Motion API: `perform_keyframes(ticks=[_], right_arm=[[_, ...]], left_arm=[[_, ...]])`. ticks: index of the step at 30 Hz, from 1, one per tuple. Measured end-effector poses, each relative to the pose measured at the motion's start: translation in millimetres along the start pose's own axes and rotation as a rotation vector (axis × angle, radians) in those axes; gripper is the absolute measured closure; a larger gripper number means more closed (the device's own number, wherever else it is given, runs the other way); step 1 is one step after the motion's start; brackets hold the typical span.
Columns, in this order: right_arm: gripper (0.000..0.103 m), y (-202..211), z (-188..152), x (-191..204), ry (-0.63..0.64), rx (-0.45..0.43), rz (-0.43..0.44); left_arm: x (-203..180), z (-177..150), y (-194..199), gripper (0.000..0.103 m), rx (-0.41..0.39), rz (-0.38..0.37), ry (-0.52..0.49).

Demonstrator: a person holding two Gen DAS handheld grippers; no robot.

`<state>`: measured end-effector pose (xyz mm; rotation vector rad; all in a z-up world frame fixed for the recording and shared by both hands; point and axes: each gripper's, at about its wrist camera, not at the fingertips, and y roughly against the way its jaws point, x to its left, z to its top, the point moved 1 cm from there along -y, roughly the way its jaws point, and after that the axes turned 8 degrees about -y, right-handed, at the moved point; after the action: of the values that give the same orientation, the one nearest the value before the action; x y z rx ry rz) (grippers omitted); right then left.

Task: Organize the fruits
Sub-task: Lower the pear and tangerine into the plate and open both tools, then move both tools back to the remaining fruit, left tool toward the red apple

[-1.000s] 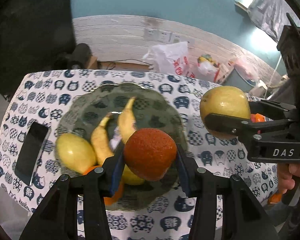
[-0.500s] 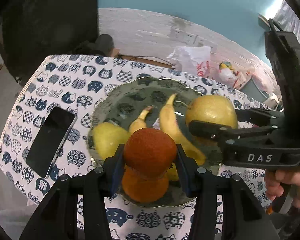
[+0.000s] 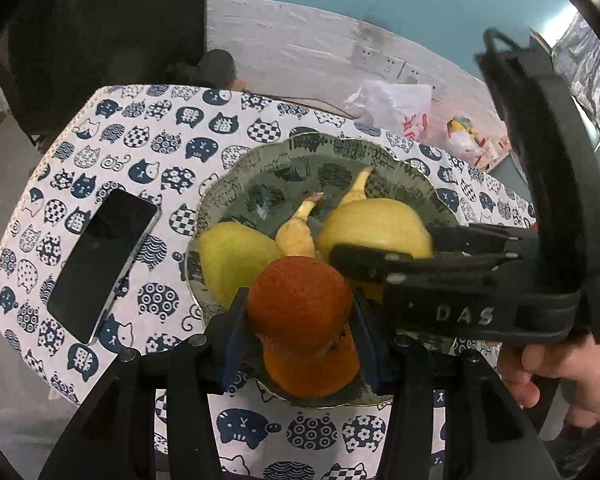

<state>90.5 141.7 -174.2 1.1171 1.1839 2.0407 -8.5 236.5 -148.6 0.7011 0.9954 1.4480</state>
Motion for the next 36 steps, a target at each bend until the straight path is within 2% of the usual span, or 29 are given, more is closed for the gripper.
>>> perform_keyframes(ticks=[2,11,18,22,25,26,27,36], right_arm=[[0.028,8.2,3.7,0.2,-0.012,-0.024,0.023],[0.028,47.3,10.5,-22.8,-0.072,-0.084,0.006],[0.028,66.6,0.8,-46.6,-0.122,-0.100,-0.009],[0.028,74.9,-6.0,-61.5,-0.146,-0.103,-0.025],[0.028,81.0,-10.3,-70.1,-0.158,-0.106,-0.031],[0.028,83.6,-11.8,-72.5,-0.160,-0.109,-0.033],[0.028,85.7,-13.1,-74.4,-0.162,-0.111,-0.035],[0.025,107.9,-29.5,-90.6,-0.151,-0.128,-0.086]], left_arm=[[-1.7,0.9,-1.0,0.054,0.002,-0.003,-0.003],[-28.3,4.0,1.8,0.054,-0.004,-0.023,-0.062],[-51.3,0.6,-13.0,0.054,0.041,-0.041,-0.093],[-60.4,-1.7,-22.3,0.054,0.071,-0.027,-0.104],[-64.5,-1.1,-25.6,0.048,0.073,-0.015,-0.107],[-65.4,-0.7,-26.0,0.043,0.076,-0.009,-0.108],[-66.6,0.0,-25.9,0.041,0.075,-0.010,-0.108],[-79.7,2.6,-20.4,0.037,0.083,0.013,-0.114]])
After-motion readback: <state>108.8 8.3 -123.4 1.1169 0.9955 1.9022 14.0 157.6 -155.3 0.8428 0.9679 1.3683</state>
